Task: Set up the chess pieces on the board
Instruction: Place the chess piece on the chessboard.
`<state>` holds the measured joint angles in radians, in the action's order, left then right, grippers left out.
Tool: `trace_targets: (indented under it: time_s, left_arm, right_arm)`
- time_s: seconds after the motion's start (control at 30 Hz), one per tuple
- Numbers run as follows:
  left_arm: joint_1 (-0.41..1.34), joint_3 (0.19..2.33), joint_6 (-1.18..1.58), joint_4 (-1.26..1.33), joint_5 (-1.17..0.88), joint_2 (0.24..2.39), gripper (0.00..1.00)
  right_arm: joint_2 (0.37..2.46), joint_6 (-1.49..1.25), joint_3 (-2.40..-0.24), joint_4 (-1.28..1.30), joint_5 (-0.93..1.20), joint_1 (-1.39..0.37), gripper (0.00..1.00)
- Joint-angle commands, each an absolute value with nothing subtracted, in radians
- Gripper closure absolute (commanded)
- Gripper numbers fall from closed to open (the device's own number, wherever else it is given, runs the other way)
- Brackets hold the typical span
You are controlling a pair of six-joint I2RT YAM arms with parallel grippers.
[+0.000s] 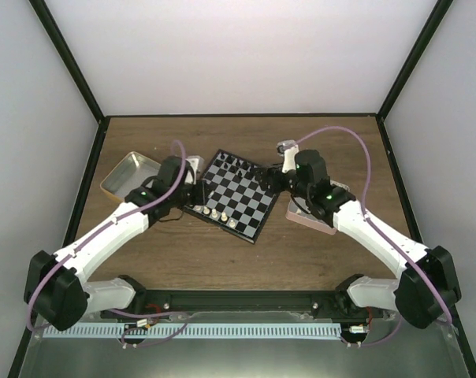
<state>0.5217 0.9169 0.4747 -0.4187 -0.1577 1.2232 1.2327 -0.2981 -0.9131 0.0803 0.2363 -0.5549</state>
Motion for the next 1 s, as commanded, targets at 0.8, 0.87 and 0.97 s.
trace_targets:
  time_s: [0.8, 0.87, 0.97]
  left_arm:
    - [0.437, 1.117, 0.342, -0.528, 0.063, 1.656, 0.93]
    - [0.420, 1.125, 0.336, -0.525, 0.022, 1.670, 0.93]
    - [0.409, 1.135, 0.333, -0.528, 0.016, 1.688, 0.93]
  right_arm:
    - [1.118, -0.798, -0.729, 0.172, -0.195, -0.462, 0.22]
    - [1.112, -0.793, -0.727, 0.174, -0.199, -0.462, 0.22]
    - [1.105, -0.792, -0.721, 0.178, -0.205, -0.462, 0.22]
